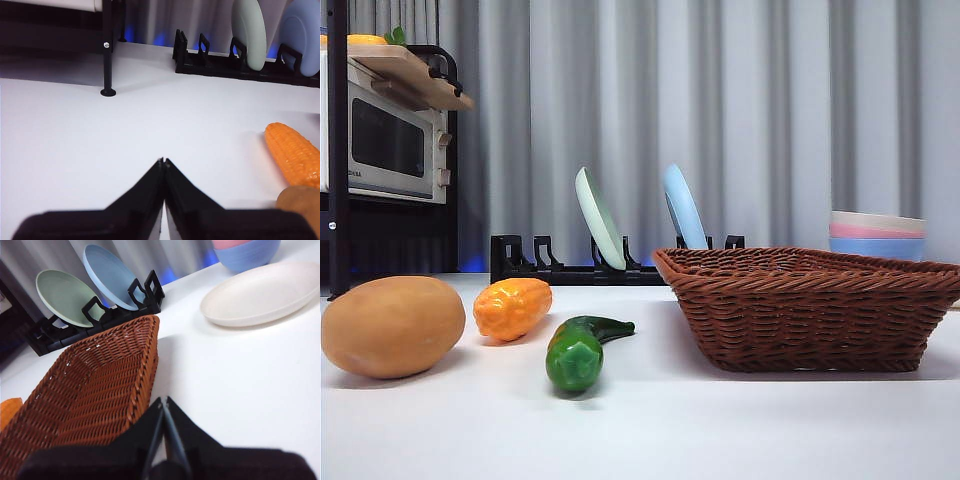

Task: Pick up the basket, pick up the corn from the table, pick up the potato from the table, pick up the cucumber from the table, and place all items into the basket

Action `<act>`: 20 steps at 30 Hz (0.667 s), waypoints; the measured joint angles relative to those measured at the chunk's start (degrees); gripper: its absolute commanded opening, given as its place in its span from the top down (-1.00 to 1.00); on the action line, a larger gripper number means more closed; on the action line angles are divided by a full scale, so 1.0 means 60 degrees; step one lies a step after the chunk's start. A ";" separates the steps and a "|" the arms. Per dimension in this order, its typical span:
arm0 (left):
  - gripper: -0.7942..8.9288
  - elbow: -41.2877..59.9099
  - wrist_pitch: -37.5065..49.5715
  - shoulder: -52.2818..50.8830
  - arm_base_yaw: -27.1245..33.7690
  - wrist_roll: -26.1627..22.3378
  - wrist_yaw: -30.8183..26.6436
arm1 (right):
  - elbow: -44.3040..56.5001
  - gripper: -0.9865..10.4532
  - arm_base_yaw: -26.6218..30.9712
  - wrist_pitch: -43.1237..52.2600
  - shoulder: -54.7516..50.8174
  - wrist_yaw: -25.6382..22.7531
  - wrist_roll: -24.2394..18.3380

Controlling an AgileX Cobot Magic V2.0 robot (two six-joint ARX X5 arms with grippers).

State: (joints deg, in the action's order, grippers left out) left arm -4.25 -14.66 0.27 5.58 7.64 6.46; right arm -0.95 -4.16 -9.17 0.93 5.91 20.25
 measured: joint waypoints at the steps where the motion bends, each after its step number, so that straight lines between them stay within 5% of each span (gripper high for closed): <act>1: 0.85 0.0000 0.0000 0.0000 0.0000 0.0091 0.0015 | -0.0033 0.84 0.0000 -0.0040 0.0073 0.0000 0.0011; 13: 0.85 -0.1206 -0.0073 0.1377 0.0000 0.1107 0.0980 | -0.2696 0.84 0.0000 -0.0047 0.3719 0.0025 -0.0131; 20: 0.85 -0.2849 -0.0073 0.3544 0.0000 0.1060 0.1825 | -0.5085 0.84 0.0000 -0.0302 0.6972 0.1213 -0.0685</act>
State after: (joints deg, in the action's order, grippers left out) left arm -21.34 -15.09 21.54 5.58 14.00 17.41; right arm -31.46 -4.16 -10.98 42.76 13.19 16.14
